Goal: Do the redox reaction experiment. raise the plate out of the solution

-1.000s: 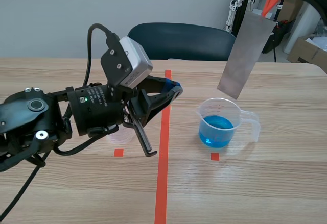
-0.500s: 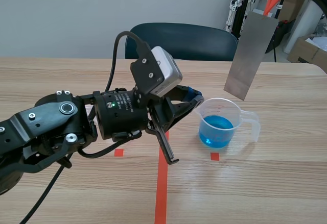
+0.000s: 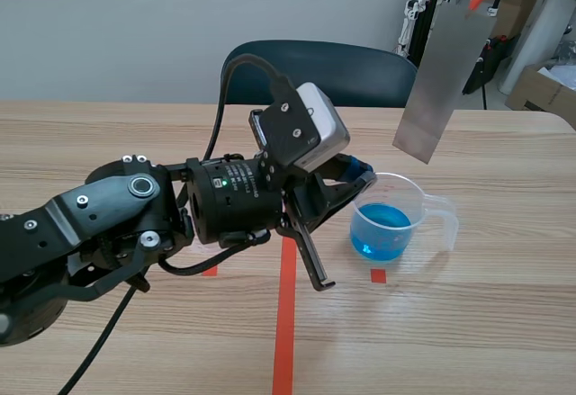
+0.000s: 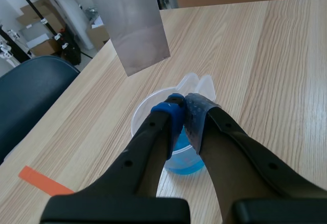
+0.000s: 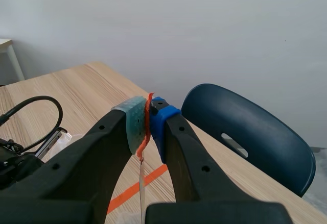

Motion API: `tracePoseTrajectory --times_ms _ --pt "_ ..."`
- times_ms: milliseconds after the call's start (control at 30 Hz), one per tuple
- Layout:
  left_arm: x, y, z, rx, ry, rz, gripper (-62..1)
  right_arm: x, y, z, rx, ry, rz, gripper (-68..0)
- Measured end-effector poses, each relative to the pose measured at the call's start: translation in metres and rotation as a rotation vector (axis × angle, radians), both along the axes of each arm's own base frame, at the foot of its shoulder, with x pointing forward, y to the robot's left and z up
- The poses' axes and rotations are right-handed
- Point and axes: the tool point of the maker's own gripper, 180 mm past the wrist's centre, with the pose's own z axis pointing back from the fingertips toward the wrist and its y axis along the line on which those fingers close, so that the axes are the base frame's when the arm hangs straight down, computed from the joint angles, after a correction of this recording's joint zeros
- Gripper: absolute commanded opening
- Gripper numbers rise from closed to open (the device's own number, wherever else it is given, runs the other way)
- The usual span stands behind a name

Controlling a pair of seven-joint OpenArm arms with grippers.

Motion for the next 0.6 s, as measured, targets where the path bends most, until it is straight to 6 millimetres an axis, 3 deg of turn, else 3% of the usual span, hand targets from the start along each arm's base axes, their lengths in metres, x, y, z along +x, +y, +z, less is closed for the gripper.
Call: tracePoseTrajectory --times_ms 233,600 --pt "0.009 0.004 -0.027 0.037 0.059 0.036 -58.2 0.000 0.000 0.002 0.009 -0.009 0.001 -67.1" --pt "0.021 -0.001 -0.018 0.021 0.034 0.042 -58.2 0.000 0.000 0.003 0.013 -0.013 0.001 -67.1"
